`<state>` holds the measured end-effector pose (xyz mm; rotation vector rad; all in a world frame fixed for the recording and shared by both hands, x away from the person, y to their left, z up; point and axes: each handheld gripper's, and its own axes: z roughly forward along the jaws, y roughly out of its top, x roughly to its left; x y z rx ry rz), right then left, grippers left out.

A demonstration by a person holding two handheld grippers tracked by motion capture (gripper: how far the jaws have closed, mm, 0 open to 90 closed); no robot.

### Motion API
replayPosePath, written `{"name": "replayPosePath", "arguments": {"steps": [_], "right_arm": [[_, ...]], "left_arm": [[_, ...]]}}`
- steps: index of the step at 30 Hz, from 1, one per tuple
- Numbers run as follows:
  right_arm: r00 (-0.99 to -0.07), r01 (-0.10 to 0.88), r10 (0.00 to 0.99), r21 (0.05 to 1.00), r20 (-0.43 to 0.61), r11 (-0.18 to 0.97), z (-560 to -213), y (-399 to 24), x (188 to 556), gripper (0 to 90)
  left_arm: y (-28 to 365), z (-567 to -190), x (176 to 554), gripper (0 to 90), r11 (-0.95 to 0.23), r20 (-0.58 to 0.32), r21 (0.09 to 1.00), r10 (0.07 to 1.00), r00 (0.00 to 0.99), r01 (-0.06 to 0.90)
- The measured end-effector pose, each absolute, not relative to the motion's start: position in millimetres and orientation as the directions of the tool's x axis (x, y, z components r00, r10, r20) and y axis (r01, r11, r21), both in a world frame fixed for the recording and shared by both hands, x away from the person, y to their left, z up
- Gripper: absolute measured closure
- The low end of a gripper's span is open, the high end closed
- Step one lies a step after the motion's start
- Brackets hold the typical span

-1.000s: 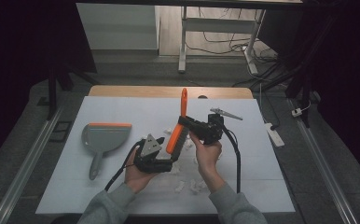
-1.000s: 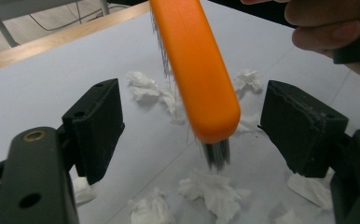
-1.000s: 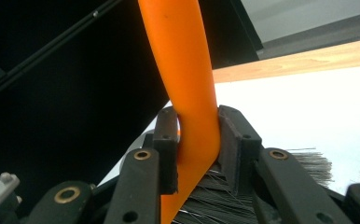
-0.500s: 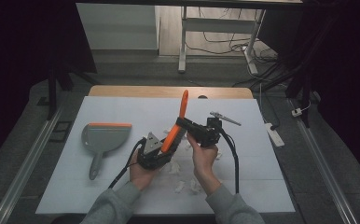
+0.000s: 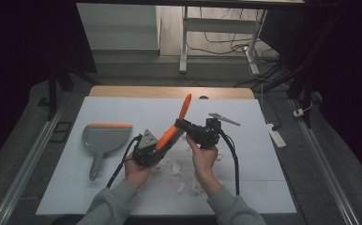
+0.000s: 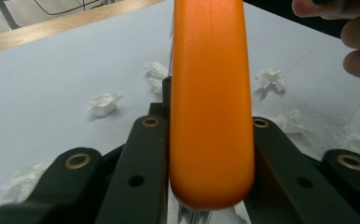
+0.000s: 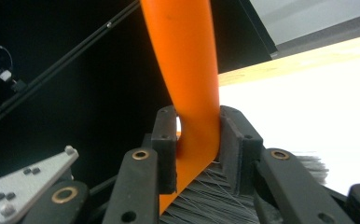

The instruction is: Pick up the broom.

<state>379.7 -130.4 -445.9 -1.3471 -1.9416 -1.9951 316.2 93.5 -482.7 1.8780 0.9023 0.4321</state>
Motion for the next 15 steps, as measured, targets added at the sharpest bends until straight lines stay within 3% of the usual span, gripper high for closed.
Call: {"name": "replayPosePath", "arguments": {"steps": [7, 8, 15], "right_arm": [[-0.654, 0.535, 0.538, 0.828, 0.531, -0.167, -435.6, -131.0, 378.1, 54.2], [-0.665, 0.537, 0.536, 0.832, 0.520, -0.141, -432.1, -133.8, 379.2, 49.4], [-0.725, 0.501, 0.574, 0.863, 0.381, 0.060, -426.6, -146.2, 381.5, 42.8]], "left_arm": [[108.1, -470.0, 318.9, 78.7, -0.256, -0.106, 0.874, 0.728, 0.677, 0.413], [114.5, -466.5, 320.4, 78.7, -0.269, -0.105, 0.866, 0.726, 0.680, 0.422], [135.9, -453.6, 320.9, 78.7, -0.353, -0.072, 0.830, 0.701, 0.710, 0.432]]}}
